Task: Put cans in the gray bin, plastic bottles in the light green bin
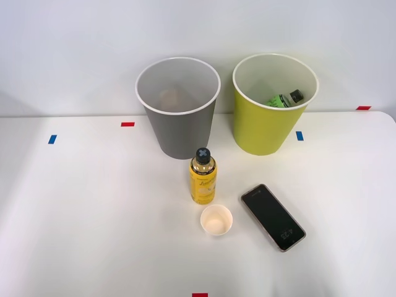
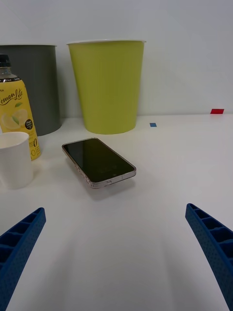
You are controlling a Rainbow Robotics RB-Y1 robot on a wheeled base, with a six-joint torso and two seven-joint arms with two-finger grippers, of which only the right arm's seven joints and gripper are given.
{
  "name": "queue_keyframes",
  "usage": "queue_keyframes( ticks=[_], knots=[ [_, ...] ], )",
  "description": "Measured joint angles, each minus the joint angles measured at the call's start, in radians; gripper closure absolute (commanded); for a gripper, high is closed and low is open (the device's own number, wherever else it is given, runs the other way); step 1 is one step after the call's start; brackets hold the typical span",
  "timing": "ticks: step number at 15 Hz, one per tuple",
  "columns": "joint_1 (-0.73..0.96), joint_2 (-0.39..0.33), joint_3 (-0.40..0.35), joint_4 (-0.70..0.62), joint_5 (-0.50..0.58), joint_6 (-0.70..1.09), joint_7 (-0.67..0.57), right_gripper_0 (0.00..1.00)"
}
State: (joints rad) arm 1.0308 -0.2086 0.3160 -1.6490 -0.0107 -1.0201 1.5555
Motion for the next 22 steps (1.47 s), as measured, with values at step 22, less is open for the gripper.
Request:
queue_keyframes(
  ticks=[22],
  knots=[
    [-0.024,-0.009,0.002,0.015,-0.002,0.009,0.004,0.00]
  ],
)
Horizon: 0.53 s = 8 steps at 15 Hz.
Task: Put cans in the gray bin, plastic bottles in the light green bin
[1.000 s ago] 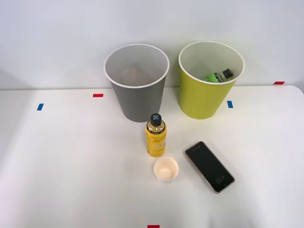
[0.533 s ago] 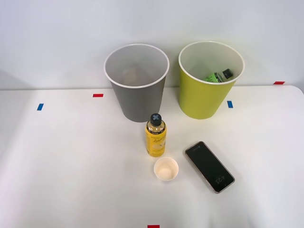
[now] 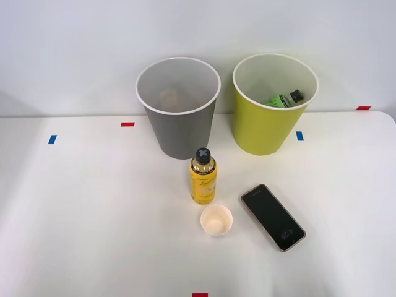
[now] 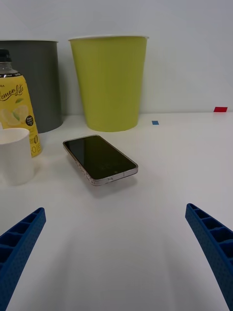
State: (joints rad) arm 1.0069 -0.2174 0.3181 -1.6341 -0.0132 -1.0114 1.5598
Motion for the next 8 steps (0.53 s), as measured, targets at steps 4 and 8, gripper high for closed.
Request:
queue_keyframes(
  ticks=[4,8],
  knots=[
    [-0.030,-0.094,0.009,-0.054,-0.012,0.051,0.012,0.00],
    [-0.072,-0.267,0.036,-0.254,-0.027,0.278,0.004,0.00]
  ],
)
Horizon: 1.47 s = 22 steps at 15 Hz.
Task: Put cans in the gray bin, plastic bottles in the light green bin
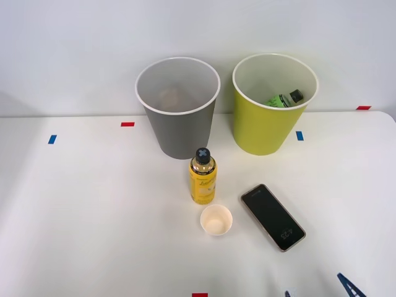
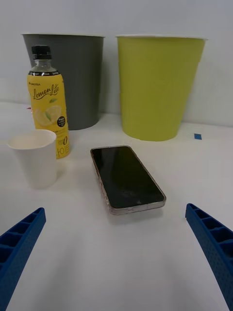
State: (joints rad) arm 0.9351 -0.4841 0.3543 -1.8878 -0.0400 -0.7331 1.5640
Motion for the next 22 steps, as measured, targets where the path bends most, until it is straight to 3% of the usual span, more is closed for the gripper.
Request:
queue_keyframes(
  ticks=[4,8,11,15,22],
  knots=[
    [-0.155,-0.143,0.107,-0.082,-0.170,0.101,0.004,0.00],
    [-0.407,-0.193,0.165,-0.087,-0.225,0.248,0.000,0.00],
    [-0.589,-0.195,0.210,-0.088,-0.287,0.383,0.002,0.00],
    [-0.679,-0.196,0.231,-0.088,-0.319,0.470,-0.008,0.00],
    [-0.783,-0.091,0.242,-0.087,-0.330,0.655,-0.011,0.00]
  ],
)
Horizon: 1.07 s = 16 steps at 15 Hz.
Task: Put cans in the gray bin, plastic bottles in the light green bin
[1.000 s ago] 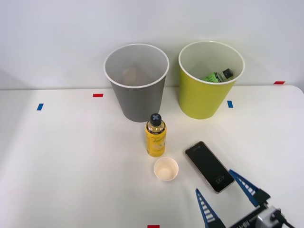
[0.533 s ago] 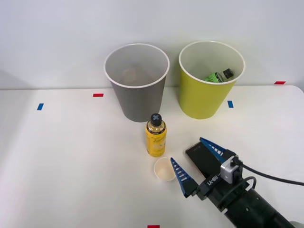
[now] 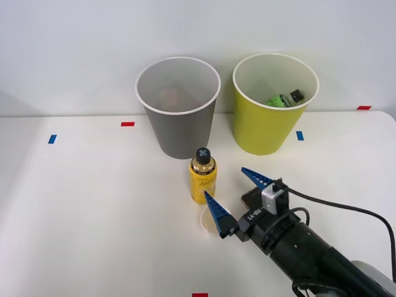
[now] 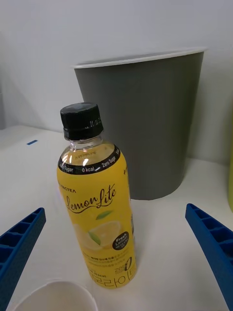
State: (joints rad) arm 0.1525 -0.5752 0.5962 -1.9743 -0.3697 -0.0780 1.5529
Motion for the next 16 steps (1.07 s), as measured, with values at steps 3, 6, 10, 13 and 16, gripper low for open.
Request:
queue_keyframes(
  ticks=[3,6,10,13,16],
  knots=[
    [-0.042,0.033,0.010,0.003,-0.001,0.062,0.000,0.00],
    [-0.090,0.074,0.011,0.068,-0.003,0.070,-0.002,0.00],
    [-0.150,0.130,0.011,0.131,-0.005,0.065,-0.006,0.00],
    [-0.161,0.137,0.013,0.137,-0.005,0.070,-0.005,0.00],
    [-0.162,0.134,0.021,0.138,-0.003,0.074,-0.001,0.00]
  ],
)
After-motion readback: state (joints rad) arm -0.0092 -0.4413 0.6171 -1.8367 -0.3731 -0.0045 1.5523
